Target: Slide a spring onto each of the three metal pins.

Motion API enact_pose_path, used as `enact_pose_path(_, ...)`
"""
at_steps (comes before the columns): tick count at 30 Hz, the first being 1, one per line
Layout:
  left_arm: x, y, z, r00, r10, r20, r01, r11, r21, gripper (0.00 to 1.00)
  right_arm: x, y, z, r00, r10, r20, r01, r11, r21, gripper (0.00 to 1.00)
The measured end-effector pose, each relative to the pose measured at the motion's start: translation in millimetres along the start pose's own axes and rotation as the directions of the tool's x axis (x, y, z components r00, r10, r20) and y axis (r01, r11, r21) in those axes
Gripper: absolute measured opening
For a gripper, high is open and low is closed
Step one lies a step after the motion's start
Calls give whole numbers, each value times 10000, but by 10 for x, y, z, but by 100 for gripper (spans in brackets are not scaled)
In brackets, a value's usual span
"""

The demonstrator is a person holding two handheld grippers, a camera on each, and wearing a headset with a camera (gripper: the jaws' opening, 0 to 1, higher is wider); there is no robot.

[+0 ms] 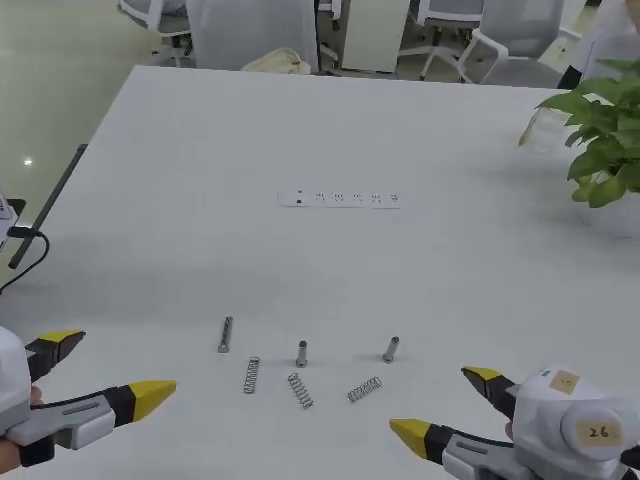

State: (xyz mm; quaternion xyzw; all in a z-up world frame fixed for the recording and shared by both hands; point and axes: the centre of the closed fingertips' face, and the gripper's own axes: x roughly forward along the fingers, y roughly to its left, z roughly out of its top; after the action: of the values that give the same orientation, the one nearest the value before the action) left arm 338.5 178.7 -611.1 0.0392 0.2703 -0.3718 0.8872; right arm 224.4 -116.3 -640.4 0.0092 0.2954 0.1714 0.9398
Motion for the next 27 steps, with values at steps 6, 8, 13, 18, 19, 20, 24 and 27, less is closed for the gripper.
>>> enact_pose_path(6,85,50,42,10000,-50,8,50,10000,21,77,-11,-1,-3,10000,-64,15,64,10000,52,71)
enact_pose_path(8,117,71,50,10000,-52,29,53,10000,-58,76,-15,0,-6,10000,-72,-1,72,10000,59,71)
enact_pose_path(13,208,106,83,9999,-82,128,85,9997,-234,75,-25,-5,-10,9999,-116,6,116,9999,62,71)
enact_pose_path(18,310,111,80,9999,-167,29,167,9996,-213,74,-29,-7,-18,9999,-137,-33,138,9999,77,71)
enact_pose_path(19,334,111,81,9998,-186,6,186,9996,-220,74,-28,-7,-20,9999,-137,-39,137,9999,91,71)
enact_pose_path(20,360,110,84,9998,-217,-5,216,9994,-283,74,-26,-9,-22,9999,-142,-44,142,9999,96,71)
enact_pose_path(24,434,99,132,9995,-274,142,281,9984,-498,73,-14,-11,-33,9999,-138,-61,138,9998,123,71)
enact_pose_path(27,516,97,153,9994,-320,112,325,9983,-486,73,-10,-3,-35,9999,-113,-74,114,9999,129,71)
